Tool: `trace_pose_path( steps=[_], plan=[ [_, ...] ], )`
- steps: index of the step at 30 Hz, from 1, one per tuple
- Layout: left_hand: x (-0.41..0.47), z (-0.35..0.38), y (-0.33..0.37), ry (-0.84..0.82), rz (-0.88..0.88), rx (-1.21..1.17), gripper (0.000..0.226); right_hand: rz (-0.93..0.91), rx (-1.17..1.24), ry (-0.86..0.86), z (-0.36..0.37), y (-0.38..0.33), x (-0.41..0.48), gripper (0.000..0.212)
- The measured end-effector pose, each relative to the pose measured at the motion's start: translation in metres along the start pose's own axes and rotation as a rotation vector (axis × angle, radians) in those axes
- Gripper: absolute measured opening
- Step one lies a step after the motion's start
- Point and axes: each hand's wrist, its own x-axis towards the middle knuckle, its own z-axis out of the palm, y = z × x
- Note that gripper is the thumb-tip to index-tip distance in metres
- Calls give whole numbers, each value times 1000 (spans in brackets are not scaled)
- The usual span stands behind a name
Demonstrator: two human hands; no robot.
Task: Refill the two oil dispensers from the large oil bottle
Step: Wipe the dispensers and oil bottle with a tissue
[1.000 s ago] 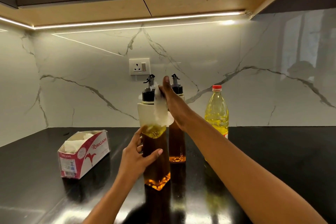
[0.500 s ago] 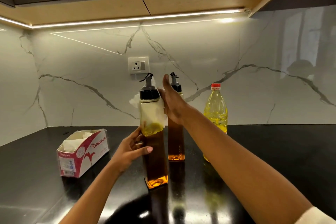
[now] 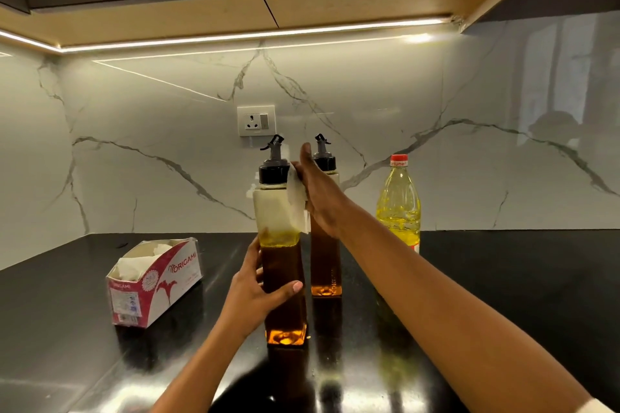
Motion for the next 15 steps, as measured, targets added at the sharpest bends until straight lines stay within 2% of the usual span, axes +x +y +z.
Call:
trace_pose_path(
  steps=[3, 5, 10, 13, 15],
  plan=[
    [2, -7, -3, -69, 21, -83, 91, -46, 59, 9, -9, 10, -9, 68],
    [0, -8, -4, -110, 22, -163, 81, -56, 113, 10, -15, 15, -10, 62],
    [-7, -4, -6, -5, 26, -173, 72, 12, 86, -20, -9, 5, 4, 75],
    [-5, -11, -8, -26, -1, -190, 74, 25, 81, -3, -4, 3, 5, 74],
    [-1, -17, -11, -63, -30, -220, 74, 7, 67, 27, -12, 13, 4, 63]
  ],
)
